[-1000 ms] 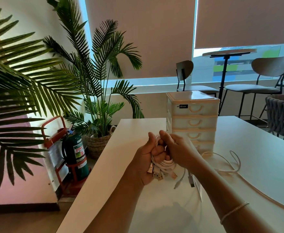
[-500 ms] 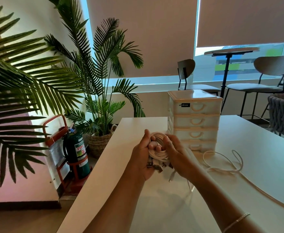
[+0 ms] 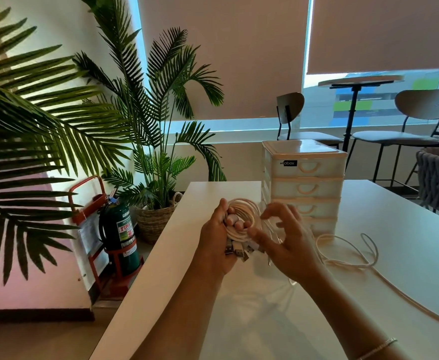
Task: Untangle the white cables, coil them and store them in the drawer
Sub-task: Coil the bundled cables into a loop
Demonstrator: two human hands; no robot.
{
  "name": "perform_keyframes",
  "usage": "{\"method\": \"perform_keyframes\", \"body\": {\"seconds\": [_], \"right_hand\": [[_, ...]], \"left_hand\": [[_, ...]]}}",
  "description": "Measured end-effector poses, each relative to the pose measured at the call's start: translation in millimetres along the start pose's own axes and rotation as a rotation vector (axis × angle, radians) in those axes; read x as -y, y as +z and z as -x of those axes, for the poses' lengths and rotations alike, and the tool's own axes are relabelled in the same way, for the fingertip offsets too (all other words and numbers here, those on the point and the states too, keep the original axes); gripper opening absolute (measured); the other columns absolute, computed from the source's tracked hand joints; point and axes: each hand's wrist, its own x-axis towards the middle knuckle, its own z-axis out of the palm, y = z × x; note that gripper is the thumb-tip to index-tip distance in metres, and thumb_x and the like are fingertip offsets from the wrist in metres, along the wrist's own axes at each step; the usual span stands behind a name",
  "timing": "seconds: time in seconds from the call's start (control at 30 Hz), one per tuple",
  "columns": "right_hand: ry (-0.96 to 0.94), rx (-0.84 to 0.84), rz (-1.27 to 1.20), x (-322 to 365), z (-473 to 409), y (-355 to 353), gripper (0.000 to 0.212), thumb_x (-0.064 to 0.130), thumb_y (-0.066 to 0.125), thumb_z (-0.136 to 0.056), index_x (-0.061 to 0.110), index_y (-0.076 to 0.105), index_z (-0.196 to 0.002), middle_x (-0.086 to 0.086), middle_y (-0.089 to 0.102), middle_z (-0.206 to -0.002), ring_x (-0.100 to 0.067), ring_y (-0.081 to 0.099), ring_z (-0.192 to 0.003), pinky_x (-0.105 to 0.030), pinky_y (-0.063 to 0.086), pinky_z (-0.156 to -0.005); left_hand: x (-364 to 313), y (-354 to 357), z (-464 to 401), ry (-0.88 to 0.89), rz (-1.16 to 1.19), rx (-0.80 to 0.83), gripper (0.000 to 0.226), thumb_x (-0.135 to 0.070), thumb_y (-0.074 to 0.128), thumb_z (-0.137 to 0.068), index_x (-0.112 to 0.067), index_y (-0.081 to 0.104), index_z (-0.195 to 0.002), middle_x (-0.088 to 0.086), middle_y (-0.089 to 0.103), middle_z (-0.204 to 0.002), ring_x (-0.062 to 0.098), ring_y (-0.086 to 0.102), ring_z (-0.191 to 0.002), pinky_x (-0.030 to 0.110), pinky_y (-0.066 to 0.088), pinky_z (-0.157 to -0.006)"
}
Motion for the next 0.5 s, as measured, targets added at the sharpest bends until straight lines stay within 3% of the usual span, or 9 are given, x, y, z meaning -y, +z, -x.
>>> {"method": "perform_keyframes", "body": {"seconds": [0.07, 0.17, 0.23, 0.33, 0.43, 0.5], "right_hand": [[-0.155, 0.047, 0.034, -2.6, 0.6, -2.0, 0.036, 0.053, 0.063, -0.069, 0.02, 0.065, -0.084, 0.008, 0.057, -0.1, 0.005, 0.053, -0.092, -0.011, 0.044, -0.076], [-0.244, 0.041, 0.144, -2.1, 2.2, -0.9, 0.023, 0.043, 0.07, -0.069, 0.022, 0.071, -0.076, 0.005, 0.062, -0.095, 0.007, 0.05, -0.083, 0.003, 0.038, -0.071], [-0.243, 0.074, 0.165, -0.9, 1.4, -0.2, 0.015, 0.036, 0.072, -0.067, 0.021, 0.071, -0.072, 0.003, 0.063, -0.092, 0.007, 0.048, -0.074, 0.001, 0.036, -0.062], [-0.227, 0.252, 0.166, -1.2, -3.5, -10.8, 0.007, 0.032, 0.07, -0.067, 0.03, 0.067, -0.073, 0.004, 0.053, -0.101, 0.001, 0.049, -0.083, -0.006, 0.032, -0.068], [-0.202, 0.423, 0.169, -1.0, -6.4, -23.8, 0.025, 0.031, 0.074, -0.07, 0.04, 0.062, -0.09, 0.012, 0.042, -0.109, 0.005, 0.041, -0.097, -0.007, 0.03, -0.074], [-0.218, 0.389, 0.173, 2.3, -7.7, -23.8, 0.024, 0.03, 0.077, -0.069, 0.04, 0.065, -0.087, 0.013, 0.042, -0.105, 0.013, 0.035, -0.098, -0.008, 0.029, -0.074]], "left_hand": [[-2.7, -0.2, 0.9, -0.002, 0.028, 0.0, 0.039, -0.036, 0.038, -0.097, -0.015, 0.045, -0.064, -0.007, 0.043, -0.034, 0.003, 0.047, -0.032, 0.015, 0.046, -0.042], [-5.0, 0.0, 1.9, -0.012, 0.053, -0.007, 0.039, -0.036, 0.039, -0.096, -0.017, 0.045, -0.064, -0.006, 0.044, -0.034, 0.003, 0.047, -0.033, 0.016, 0.048, -0.045], [-5.2, 0.3, 2.2, -0.013, 0.056, -0.018, 0.037, -0.035, 0.038, -0.097, -0.017, 0.046, -0.066, -0.006, 0.044, -0.034, 0.003, 0.047, -0.033, 0.015, 0.048, -0.044], [-6.5, -1.2, 0.7, -0.012, 0.023, -0.058, 0.035, -0.036, 0.041, -0.096, -0.017, 0.046, -0.067, -0.007, 0.044, -0.033, 0.004, 0.049, -0.035, 0.017, 0.05, -0.048], [-7.6, -2.3, -0.3, 0.006, 0.034, -0.072, 0.033, -0.033, 0.043, -0.096, -0.015, 0.046, -0.068, -0.005, 0.044, -0.033, 0.004, 0.048, -0.033, 0.015, 0.049, -0.047], [-4.1, -0.7, 0.6, 0.005, 0.001, -0.071, 0.034, -0.033, 0.044, -0.096, -0.016, 0.046, -0.067, -0.006, 0.043, -0.035, 0.004, 0.047, -0.033, 0.015, 0.047, -0.043]]}}
